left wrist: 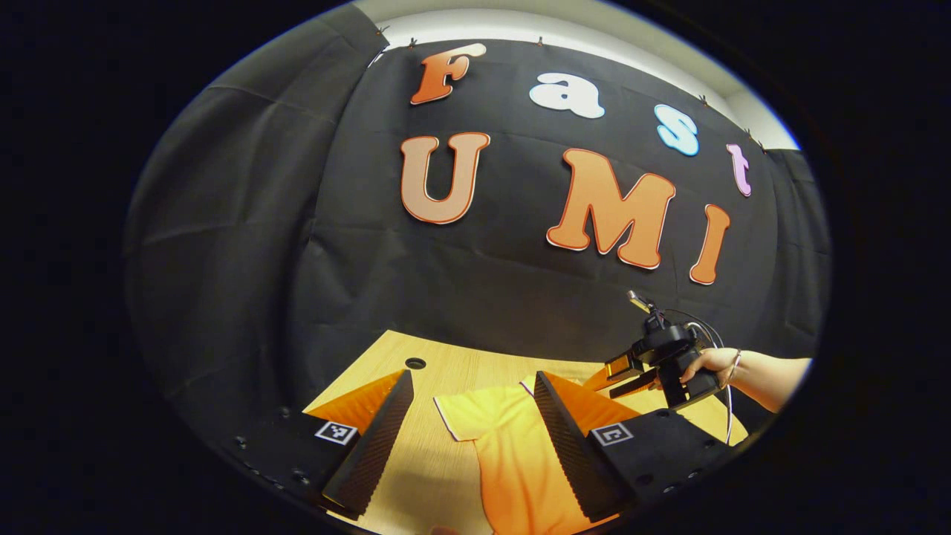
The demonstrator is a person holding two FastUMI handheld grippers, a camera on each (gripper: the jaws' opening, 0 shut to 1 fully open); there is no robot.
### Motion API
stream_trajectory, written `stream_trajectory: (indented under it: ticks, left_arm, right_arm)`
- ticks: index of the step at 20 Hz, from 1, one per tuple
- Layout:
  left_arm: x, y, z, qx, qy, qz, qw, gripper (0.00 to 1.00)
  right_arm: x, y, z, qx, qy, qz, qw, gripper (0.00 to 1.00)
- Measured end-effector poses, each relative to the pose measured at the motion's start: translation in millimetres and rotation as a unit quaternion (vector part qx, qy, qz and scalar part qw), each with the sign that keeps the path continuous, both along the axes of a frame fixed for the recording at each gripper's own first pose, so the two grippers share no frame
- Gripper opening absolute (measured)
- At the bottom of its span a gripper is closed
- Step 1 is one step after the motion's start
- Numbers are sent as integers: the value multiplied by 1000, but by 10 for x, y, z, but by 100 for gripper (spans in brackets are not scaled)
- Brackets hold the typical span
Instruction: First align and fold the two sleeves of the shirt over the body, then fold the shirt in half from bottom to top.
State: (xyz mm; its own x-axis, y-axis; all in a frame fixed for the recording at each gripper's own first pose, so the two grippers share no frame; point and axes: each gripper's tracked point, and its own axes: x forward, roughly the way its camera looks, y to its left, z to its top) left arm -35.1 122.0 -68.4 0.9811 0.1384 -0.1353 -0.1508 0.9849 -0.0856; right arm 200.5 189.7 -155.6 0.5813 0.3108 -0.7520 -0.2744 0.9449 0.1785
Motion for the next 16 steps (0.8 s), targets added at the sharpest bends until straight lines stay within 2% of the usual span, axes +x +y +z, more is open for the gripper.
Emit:
stream_trajectory:
  ticks: [3,8,10,14,16]
  left_arm:
    - [83,-45,-85,-30,20,-7,999,98]
    - [483,-170,-213,-69,99,-44,992,98]
    - [733,-231,-336,-103,143,-60,982,98]
    - [1263,-315,-649,-136,231,-81,960,98]
    - [1556,-303,-963,-183,286,-78,937,98]
  right_arm:
    - [17,-352,118,-30,-30,-16,999,99]
    - [-241,-917,164,-32,-43,-37,998,99]
    - [-376,-1106,106,-18,-31,-44,998,99]
    - [-563,-1482,-60,-5,-22,-67,998,99]
    - [-628,-1646,-135,-2,-17,-77,997,99]
